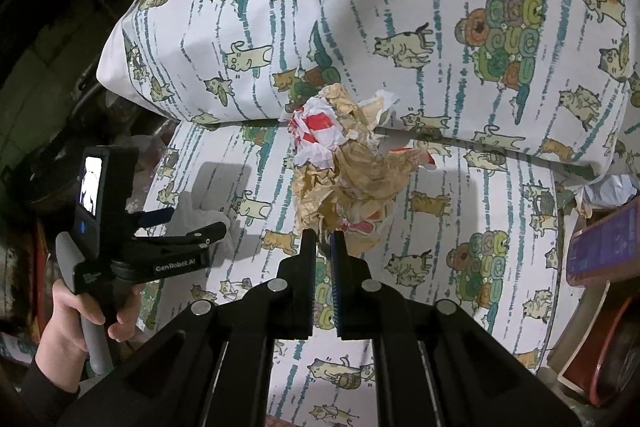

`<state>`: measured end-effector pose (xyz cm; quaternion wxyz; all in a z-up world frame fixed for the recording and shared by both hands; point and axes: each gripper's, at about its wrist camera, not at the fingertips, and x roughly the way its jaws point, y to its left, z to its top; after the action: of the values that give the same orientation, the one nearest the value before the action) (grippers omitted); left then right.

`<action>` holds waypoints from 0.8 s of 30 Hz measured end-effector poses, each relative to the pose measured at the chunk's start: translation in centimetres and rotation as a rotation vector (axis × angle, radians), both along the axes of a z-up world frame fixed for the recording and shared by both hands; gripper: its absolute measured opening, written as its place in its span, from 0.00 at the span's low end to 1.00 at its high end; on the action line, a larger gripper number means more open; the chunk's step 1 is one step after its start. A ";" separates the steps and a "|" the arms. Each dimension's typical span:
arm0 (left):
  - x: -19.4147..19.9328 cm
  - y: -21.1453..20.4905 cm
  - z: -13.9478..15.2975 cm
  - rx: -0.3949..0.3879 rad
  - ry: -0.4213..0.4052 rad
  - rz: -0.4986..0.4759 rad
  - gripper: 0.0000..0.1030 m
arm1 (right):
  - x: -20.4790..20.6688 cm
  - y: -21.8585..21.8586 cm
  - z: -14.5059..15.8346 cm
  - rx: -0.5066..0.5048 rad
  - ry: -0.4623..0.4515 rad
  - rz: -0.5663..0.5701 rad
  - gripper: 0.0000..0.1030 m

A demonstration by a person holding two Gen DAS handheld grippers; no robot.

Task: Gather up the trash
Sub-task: 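Grasp the white tissue with the left tool while the right tool holds the paper, then lift the paper and tissue and carry them down over the pink basket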

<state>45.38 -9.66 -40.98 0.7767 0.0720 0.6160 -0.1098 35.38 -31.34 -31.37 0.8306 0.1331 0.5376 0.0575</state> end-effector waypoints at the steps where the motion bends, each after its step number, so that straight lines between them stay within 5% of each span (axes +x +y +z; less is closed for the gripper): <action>1: 0.0 0.1 0.0 -0.010 0.003 0.002 0.68 | 0.0 0.0 0.1 -0.003 -0.002 0.000 0.07; 3: -0.1 0.1 -0.1 -0.016 0.016 0.002 0.51 | -0.1 -0.1 0.2 -0.004 -0.003 0.000 0.07; 10: -0.9 -0.9 -0.7 0.031 0.004 -0.019 0.31 | -0.5 -0.4 0.5 -0.003 -0.007 -0.004 0.07; 12: -1.1 -1.0 -0.1 0.021 -0.008 -0.012 0.17 | -0.7 -0.6 0.8 0.002 -0.010 -0.011 0.07; 24: -4.3 -0.9 9.5 -0.105 -0.236 -0.021 0.16 | -1.8 -0.9 3.1 0.106 -0.068 -0.004 0.07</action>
<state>41.08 -10.57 -31.45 0.8454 0.0500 0.5128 -0.1408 33.60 -32.27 -28.28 0.8404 0.1760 0.5049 0.0890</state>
